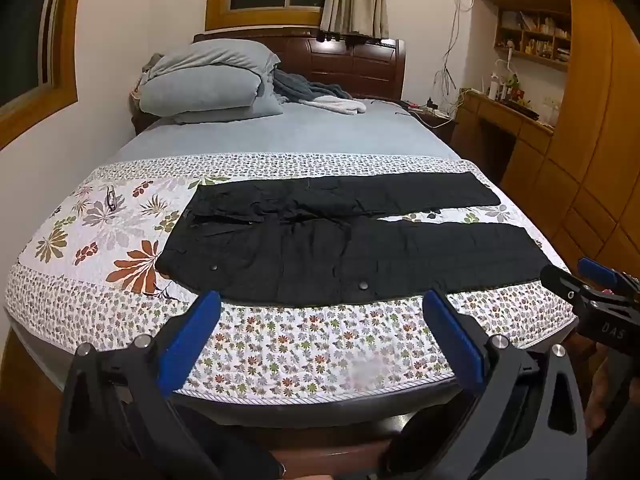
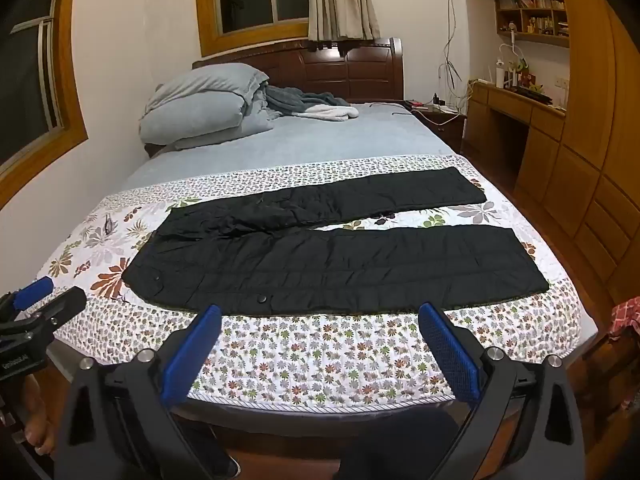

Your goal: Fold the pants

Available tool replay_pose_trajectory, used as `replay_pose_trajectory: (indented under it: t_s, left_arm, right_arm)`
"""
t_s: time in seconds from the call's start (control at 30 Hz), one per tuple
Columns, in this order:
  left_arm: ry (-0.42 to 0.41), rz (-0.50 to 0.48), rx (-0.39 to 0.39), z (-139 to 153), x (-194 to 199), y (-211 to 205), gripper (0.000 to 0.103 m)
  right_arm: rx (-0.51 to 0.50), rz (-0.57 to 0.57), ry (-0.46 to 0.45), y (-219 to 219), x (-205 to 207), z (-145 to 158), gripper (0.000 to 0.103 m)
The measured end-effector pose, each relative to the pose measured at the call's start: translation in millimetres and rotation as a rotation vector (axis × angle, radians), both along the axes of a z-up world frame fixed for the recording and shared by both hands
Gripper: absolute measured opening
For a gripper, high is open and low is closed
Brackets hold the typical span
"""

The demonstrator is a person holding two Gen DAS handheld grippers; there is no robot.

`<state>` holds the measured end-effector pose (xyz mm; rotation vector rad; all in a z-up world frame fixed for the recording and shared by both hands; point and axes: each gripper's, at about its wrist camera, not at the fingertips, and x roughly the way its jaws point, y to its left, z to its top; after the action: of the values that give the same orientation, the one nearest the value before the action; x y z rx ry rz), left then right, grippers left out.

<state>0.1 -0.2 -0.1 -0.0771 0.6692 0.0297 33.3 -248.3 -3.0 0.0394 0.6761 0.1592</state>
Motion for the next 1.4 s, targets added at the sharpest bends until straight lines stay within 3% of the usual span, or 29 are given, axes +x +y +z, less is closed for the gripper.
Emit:
replay_pose_trajectory:
  t_s: [1.4]
  left_arm:
    - [0.010,0.011,0.001,-6.1,1.4,8.9,0.101]
  right_arm:
    - [0.013,-0.002,0.012,-0.5,1.3,-1.8,0.100]
